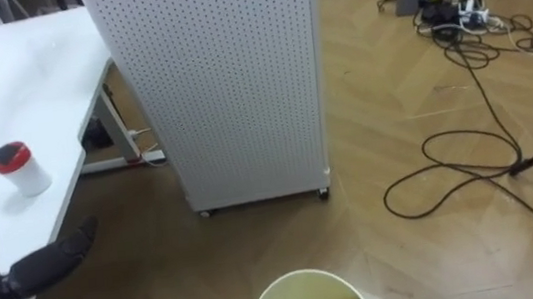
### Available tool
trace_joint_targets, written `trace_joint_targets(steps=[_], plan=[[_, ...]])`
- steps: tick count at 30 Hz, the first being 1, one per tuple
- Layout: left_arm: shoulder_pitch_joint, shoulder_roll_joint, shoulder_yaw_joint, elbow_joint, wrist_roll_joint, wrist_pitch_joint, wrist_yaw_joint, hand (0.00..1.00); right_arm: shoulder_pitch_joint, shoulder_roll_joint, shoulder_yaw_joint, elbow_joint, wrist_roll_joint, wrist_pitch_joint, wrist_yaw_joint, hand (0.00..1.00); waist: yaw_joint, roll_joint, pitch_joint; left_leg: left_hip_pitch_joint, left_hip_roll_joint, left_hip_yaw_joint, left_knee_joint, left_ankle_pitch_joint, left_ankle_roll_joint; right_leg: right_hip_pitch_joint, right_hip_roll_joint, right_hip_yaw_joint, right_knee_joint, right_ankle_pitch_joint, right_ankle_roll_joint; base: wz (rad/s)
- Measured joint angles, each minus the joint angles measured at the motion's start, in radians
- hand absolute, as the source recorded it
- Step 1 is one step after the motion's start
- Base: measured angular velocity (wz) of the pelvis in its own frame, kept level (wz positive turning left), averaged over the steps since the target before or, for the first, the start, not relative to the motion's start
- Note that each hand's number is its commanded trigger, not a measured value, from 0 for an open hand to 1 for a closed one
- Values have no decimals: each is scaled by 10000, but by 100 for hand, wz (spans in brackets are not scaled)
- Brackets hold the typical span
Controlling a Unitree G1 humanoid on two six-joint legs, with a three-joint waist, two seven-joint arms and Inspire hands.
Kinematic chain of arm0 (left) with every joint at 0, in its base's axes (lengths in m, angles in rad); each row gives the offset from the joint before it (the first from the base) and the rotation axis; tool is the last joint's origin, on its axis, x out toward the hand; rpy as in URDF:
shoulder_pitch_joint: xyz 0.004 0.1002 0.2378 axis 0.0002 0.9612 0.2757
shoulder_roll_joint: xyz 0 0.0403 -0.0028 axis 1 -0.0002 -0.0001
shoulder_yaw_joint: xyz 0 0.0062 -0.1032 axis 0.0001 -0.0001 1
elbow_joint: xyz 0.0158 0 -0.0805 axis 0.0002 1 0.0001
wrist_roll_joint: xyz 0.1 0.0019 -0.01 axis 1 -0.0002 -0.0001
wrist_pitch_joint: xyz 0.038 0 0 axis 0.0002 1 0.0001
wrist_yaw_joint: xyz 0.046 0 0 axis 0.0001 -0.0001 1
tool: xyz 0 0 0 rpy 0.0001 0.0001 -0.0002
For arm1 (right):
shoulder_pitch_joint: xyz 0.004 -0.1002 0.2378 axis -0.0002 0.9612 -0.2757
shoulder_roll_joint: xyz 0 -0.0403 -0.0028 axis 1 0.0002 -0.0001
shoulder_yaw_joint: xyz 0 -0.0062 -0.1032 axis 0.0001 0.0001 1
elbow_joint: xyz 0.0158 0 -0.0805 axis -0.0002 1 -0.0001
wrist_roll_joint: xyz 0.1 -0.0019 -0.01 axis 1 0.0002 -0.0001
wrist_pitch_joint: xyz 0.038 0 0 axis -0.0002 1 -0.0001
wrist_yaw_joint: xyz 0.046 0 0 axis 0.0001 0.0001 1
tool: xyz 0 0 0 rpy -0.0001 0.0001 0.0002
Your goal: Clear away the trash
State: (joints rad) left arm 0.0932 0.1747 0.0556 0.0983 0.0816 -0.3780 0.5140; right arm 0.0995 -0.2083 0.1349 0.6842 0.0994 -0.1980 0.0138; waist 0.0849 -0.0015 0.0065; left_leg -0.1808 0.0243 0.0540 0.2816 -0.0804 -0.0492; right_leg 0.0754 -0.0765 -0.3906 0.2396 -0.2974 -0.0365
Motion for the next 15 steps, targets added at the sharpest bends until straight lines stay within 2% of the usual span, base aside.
trace_joint_targets(steps=[5, 7, 9, 11, 12, 14, 15], plan=[[1, -4, -1, 3, -9, 0, -5, 0, 26, 57, 18, 18, -1, 49, -16, 100, -14, -6, 12, 117, -94, 72, -25, -92, 128, 119, -94, -83, 121, 6, 48, 10], [-9, -9, -9, 27, -1, 0, -30, 0, 28, 54, 7, 30, -64, 117, -73, 100, -142, 3, 40, 300, -191, 311, -127, -150, 224, 65, -304, -264, 782, -77, 192, 34], [-32, -12, -10, 49, -1, -1, -23, 0, 46, 90, -20, 96, -87, 159, -155, 100, -267, -8, 71, 519, -285, 315, -170, -217, 342, 81, -437, -226, 1251, -104, 248, 51], [-67, -9, -26, 63, -2, -2, 76, 0, 72, 85, -12, 74, -98, 151, -244, 100, -227, -82, 79, 574, -406, 172, -145, -309, 485, 151, -457, 162, 1225, -140, 364, 30], [-80, -8, -26, 91, -4, -2, 79, 0, 60, 83, -11, 74, -100, 151, -255, 100, -201, -66, 88, 552, -449, 107, -145, -314, 501, 148, -455, 225, 1225, -120, 400, 17], [-138, -7, -26, 259, -10, 0, 68, 0, 99, 133, 3, 75, -143, 152, -223, 100, -197, -12, 138, 514, -577, -296, -151, -285, 559, 74, -478, 464, 1236, -33, 597, 19], [-134, -8, -17, 263, -8, 0, 68, 0, 125, 160, 3, 74, -213, 151, -202, 100, -175, -45, 136, 495, -603, -291, -147, -292, 574, 112, -461, 575, 1115, -24, 621, 6]])
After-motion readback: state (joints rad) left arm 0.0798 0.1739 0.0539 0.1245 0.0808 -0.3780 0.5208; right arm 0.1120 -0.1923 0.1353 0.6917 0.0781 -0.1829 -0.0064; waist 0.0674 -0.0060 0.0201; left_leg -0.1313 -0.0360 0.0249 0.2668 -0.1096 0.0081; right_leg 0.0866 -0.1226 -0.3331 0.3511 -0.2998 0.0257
